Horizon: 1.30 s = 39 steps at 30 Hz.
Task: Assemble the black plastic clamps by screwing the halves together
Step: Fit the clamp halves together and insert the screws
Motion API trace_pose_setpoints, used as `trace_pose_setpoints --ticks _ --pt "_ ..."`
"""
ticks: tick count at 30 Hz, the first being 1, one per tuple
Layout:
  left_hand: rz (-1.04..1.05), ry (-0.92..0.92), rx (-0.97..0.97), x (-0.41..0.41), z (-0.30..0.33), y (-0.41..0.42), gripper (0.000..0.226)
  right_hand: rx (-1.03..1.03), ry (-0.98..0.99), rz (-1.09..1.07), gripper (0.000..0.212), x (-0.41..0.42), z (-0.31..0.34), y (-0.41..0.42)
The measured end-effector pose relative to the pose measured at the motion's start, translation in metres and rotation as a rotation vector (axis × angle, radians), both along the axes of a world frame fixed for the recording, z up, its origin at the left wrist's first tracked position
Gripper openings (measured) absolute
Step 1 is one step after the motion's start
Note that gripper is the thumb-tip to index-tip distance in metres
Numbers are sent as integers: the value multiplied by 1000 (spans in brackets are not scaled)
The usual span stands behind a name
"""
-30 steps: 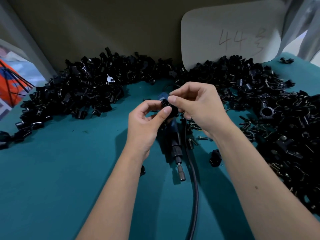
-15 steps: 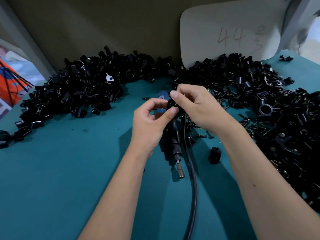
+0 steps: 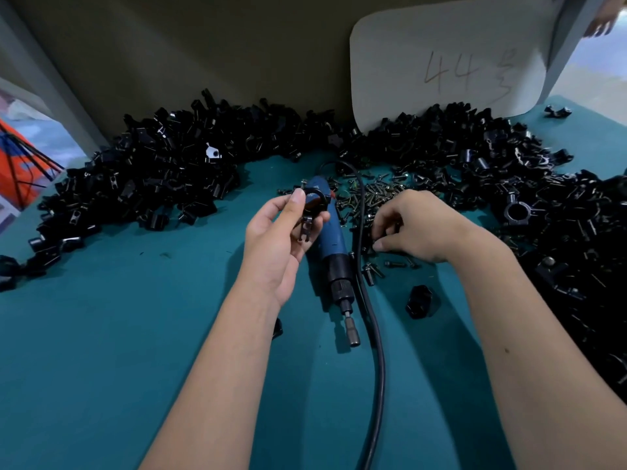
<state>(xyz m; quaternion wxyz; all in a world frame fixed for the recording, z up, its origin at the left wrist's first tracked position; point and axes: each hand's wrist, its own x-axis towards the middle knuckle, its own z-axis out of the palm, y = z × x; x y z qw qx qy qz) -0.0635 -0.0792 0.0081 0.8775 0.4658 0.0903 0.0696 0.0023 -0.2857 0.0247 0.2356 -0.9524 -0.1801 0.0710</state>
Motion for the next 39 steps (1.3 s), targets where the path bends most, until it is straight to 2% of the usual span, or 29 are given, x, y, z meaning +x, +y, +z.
trace_pose_setpoints --ticks 2,4,7,10,20,24,28,39 --pt "-24 4 -16 -1 1 0 19 93 -49 -33 18 0 -1 2" --pt "-35 3 1 -1 1 0 33 378 -39 -77 14 0 -1 6" --pt "-48 2 58 -1 -1 -1 36 869 -9 -74 11 -7 6 23" --pt "-63 -8 62 -1 0 -2 47 1081 -23 -51 7 -13 8 40" --pt "-115 -15 27 -2 0 0 44 1137 -77 -107 8 -16 0 51" --pt "-124 -12 38 -2 0 2 47 1081 10 -11 8 -16 -1 52" --pt "-137 -23 23 -2 0 3 49 1049 -9 8 9 -16 -1 52" --pt "-160 -26 30 -3 -1 4 29 1127 1 -37 8 -18 1 51"
